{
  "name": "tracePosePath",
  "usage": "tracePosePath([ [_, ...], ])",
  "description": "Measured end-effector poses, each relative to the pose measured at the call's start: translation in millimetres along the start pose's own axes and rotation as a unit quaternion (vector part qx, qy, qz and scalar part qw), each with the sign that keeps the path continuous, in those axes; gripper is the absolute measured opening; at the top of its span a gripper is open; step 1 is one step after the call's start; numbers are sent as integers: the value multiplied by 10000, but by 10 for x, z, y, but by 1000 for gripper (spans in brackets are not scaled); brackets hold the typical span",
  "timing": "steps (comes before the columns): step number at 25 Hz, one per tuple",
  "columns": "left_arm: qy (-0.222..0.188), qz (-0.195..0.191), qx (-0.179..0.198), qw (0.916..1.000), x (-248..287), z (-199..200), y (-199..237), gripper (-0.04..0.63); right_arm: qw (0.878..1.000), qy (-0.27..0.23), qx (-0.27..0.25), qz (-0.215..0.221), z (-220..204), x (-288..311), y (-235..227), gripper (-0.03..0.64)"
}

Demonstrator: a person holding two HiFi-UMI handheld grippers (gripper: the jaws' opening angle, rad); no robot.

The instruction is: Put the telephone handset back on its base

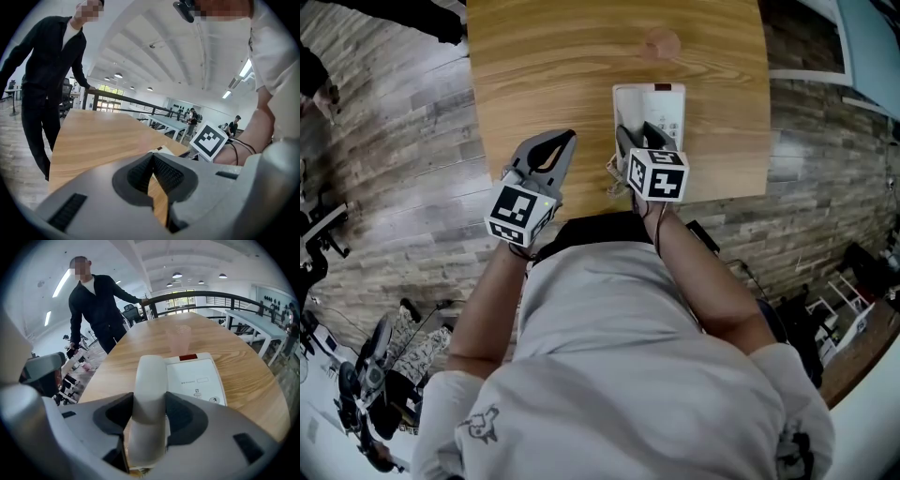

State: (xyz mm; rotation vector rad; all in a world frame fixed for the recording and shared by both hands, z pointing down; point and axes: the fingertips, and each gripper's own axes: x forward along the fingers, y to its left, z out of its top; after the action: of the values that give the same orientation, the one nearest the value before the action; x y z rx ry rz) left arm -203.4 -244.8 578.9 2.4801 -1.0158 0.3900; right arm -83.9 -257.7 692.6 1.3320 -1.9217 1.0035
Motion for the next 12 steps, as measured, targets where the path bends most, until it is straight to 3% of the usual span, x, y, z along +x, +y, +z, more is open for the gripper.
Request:
tracePosePath([
  [5,-55,32,31,10000,-42,36,-54,6,9995,8,-252,-176,-20,42,6,234],
  [12,-127,130,83,9998,-216,72,-66,6,9979,-116,-633,-59,62,-17,61,273],
])
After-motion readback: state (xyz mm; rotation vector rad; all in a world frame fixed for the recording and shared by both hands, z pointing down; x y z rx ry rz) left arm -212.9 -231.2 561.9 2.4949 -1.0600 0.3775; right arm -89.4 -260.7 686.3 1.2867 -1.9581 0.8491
